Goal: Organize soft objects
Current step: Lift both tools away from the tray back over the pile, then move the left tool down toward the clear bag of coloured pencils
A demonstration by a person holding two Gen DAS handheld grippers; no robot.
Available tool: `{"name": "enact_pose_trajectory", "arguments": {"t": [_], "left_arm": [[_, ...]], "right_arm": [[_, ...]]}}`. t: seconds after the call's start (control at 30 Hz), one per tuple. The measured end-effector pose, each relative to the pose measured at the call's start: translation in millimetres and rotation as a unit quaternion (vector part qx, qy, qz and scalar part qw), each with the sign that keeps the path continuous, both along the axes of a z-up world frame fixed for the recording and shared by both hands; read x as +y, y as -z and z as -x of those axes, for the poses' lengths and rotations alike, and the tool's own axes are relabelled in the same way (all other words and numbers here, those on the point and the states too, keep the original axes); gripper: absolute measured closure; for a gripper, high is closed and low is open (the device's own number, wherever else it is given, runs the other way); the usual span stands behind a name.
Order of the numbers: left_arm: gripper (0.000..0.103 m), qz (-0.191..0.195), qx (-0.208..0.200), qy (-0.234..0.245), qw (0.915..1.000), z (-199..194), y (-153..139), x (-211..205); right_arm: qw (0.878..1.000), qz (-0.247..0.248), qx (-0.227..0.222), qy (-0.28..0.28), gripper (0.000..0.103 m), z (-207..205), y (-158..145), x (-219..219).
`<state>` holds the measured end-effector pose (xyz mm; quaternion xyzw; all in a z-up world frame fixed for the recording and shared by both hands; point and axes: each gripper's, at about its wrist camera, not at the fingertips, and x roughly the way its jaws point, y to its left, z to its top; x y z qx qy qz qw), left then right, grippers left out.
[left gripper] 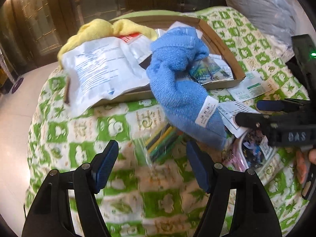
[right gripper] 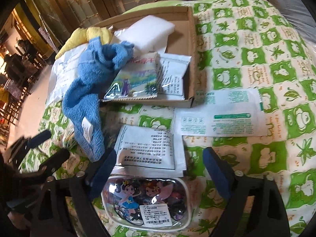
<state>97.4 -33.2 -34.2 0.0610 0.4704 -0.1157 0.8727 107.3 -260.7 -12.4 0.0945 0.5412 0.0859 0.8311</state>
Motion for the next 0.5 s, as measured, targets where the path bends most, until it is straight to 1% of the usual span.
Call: {"name": "enact_pose_trajectory", "arguments": {"t": [0.17,0.23,0.3,0.33,0.43,0.5], "left_arm": [[0.033,-0.017,0.029,0.01,0.9994,-14.8,18.9,-7.9],[0.033,-0.022,0.033,0.015,0.9991,-16.1,23.6,-11.9],[0.041,-0.018,0.03,0.022,0.9991,-15.9,23.2,-13.3],[0.047,-0.014,0.031,0.023,0.9992,-15.9,22.7,-13.5],[0.06,0.001,0.03,0.022,0.9993,-15.8,21.0,-11.0],[0.06,0.008,0.029,0.019,0.9994,-14.4,20.8,-11.6]], "right_arm": [[1.0,0.002,0.009,-0.015,0.017,-6.0,9.9,11.2],[1.0,0.002,0.014,-0.019,0.017,-10.5,15.2,15.3],[1.0,0.006,0.017,-0.021,0.018,-16.0,20.4,19.5],[1.0,0.008,0.017,-0.021,0.018,-18.1,21.8,21.3],[1.0,0.009,0.014,-0.02,0.021,-21.5,23.0,23.9],[1.0,0.01,0.015,-0.02,0.022,-22.4,24.9,24.8]]}}
